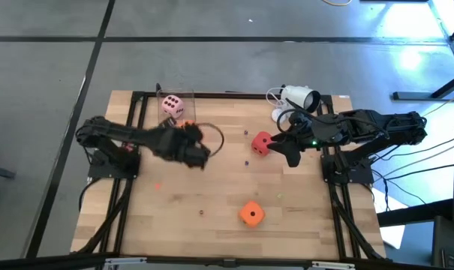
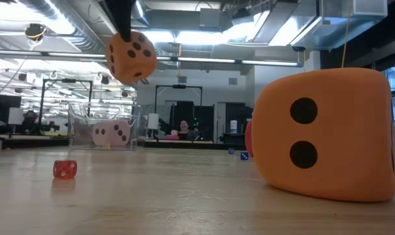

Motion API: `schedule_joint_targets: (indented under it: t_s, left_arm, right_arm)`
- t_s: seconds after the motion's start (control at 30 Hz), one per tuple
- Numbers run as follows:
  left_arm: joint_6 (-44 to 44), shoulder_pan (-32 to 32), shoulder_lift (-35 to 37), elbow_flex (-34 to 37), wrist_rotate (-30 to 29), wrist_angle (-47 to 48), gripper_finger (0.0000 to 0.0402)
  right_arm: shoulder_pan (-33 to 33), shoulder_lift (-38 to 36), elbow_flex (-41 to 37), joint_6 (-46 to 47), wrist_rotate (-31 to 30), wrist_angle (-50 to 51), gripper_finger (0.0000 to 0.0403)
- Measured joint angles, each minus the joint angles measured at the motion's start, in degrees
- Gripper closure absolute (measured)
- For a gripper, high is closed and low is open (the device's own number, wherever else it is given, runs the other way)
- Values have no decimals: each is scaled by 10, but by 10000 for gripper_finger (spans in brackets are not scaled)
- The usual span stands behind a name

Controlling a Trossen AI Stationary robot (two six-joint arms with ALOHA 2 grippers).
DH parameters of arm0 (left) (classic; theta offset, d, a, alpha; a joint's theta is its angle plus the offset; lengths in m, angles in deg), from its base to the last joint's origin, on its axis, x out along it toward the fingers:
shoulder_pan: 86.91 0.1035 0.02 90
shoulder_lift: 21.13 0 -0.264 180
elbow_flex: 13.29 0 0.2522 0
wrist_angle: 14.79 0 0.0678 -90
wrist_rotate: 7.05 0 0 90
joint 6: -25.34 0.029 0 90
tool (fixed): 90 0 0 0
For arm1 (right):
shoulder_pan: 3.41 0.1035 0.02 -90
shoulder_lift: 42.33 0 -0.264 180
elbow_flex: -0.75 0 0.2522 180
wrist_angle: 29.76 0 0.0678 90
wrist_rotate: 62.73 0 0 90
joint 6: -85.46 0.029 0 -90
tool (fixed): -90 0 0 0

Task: Pick & Place Dice
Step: Put the large left orange dice into the transparent bin

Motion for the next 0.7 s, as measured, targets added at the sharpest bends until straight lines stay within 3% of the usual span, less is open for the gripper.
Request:
schedule_joint_targets:
  t_s: [0.37, 0.7]
  left_arm:
    - [250, 176, 12, 0, 10, 0, 397]
    - [430, 292, 12, 0, 78, -1, 401]
  right_arm:
    - [0, 0, 0, -11, 1, 1, 202]
    - [0, 0, 0, -24, 5, 1, 202]
